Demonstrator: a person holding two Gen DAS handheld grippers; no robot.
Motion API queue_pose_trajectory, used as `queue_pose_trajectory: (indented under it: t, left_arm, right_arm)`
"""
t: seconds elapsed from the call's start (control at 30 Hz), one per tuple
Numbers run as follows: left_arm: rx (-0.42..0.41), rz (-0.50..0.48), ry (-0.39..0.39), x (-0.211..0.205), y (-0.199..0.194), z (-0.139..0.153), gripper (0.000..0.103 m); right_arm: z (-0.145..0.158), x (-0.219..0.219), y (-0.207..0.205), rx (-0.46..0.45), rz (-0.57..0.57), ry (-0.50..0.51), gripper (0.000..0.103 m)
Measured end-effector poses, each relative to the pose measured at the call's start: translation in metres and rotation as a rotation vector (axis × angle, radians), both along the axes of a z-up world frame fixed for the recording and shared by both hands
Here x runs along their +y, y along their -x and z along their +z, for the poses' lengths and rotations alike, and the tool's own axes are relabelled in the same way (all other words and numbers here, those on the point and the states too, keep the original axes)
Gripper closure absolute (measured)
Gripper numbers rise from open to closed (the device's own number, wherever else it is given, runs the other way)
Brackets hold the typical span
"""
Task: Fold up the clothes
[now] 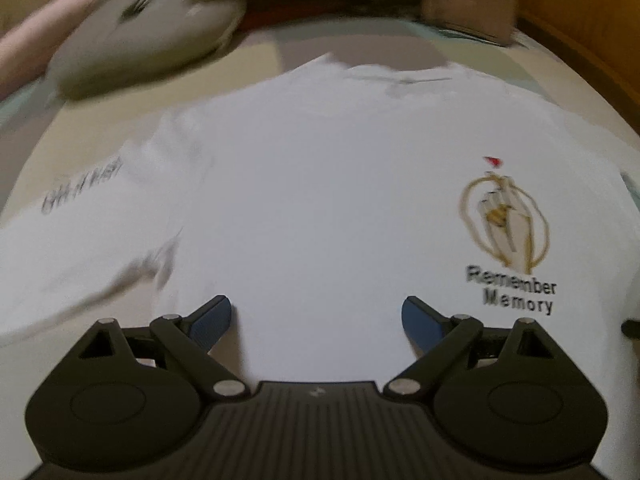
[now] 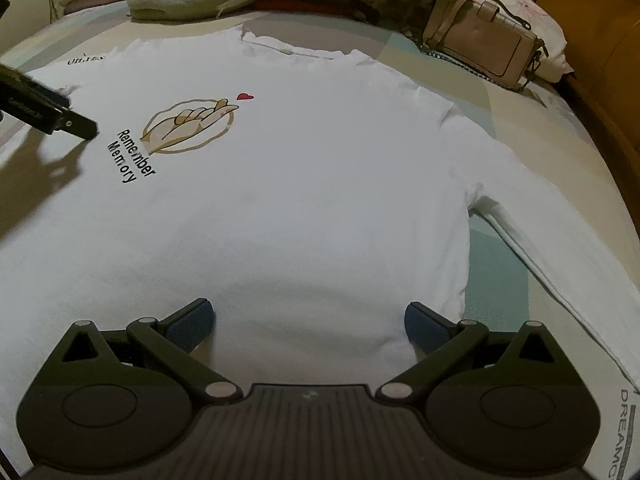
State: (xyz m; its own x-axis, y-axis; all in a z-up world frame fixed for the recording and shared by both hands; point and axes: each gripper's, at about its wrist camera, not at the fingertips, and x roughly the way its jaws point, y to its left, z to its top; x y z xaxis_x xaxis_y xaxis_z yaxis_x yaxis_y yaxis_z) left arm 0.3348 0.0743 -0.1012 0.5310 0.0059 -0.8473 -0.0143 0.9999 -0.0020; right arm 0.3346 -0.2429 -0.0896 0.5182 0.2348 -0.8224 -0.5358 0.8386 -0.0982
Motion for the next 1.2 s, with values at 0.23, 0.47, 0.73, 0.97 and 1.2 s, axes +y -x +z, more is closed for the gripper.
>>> queue_pose_trajectory:
  t: [0.23,0.47,0.73,0.97,1.2]
  left_arm:
    - [0.024,0.04,-0.005,0.007,0.016,-0.001,0.007]
    - [0.032,0.064,-0.011,0.011,0.025,-0.001,0.006]
    - [0.038,0.001,-0.031,0.013,0.045,0.003,0.006]
    - [0.018,-0.159,-0.106,0.0,0.08,0.023,0.007]
    - [0.011,-0.438,-0.08,-0.045,0.104,0.022,0.007]
  right_arm:
    - [-0.002,0.001,0.002,-0.012,-0.016,-0.003,0.0]
    - [-0.002,0.001,0.003,-0.019,-0.022,-0.005,0.0]
    - [-0.002,-0.007,0.011,-0.055,-0.003,-0.026,0.0]
    - [0.016,-0.02,0.029,-0.008,0.004,-0.033,0.0]
    - [0.014,0.0,0.051,0.047,0.137,-0.074,0.0]
